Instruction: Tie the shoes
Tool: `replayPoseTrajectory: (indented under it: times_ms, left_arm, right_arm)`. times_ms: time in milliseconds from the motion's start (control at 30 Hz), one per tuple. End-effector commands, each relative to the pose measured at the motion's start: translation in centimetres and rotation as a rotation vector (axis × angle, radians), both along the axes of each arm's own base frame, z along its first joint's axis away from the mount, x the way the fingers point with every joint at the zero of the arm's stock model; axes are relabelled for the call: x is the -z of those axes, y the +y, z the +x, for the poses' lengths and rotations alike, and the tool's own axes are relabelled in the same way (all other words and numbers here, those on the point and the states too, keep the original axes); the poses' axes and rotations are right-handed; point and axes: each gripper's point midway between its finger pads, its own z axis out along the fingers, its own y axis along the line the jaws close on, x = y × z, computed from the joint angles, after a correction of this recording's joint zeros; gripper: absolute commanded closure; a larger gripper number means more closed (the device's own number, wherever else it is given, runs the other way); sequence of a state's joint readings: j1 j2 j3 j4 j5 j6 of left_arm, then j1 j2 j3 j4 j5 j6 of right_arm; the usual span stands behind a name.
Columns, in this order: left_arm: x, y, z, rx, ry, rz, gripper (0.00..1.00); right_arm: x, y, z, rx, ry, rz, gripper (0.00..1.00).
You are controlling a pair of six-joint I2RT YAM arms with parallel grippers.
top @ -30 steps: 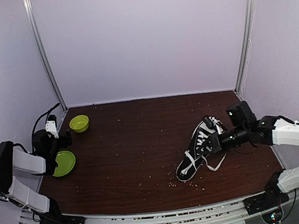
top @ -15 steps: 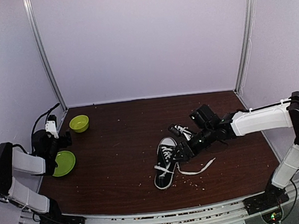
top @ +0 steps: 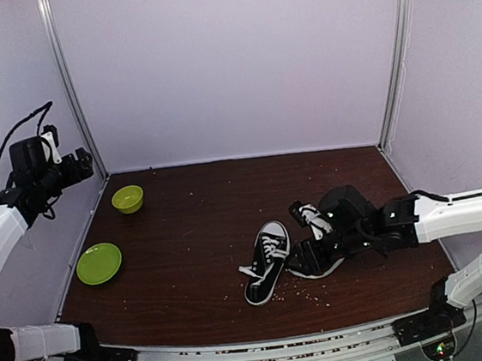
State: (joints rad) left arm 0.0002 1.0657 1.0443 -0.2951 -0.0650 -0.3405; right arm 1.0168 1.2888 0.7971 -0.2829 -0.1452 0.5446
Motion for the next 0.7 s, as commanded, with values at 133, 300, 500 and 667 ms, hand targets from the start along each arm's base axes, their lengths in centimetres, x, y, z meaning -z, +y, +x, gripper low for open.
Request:
replayPoseTrajectory:
  times_ms: [133,300,500,667]
  left_arm:
    - [-4.0,-3.2,-5.3,0.224,0.074,-0.06,0.02]
    - [-1.5,-1.9,-5.7,0.168,0.059,0.009,0.02]
    - [1.3,-0.2,-6.6,0.103,0.056,0.013,0.02]
    - [0.9,1.1,-7.0,0.038,0.07,0.057,0.02]
  right_arm:
    - [3.4,1.8,0.9,0.319,0.147,0.003,0.33]
    - [3.1,3.2,0.8,0.429,0.165,-0.069,0.25]
    - [2.8,6.6,-0.1,0.436,0.146,-0.118,0.17]
    - [1.8,7.5,1.7,0.431,0.02,-0.215,0.2]
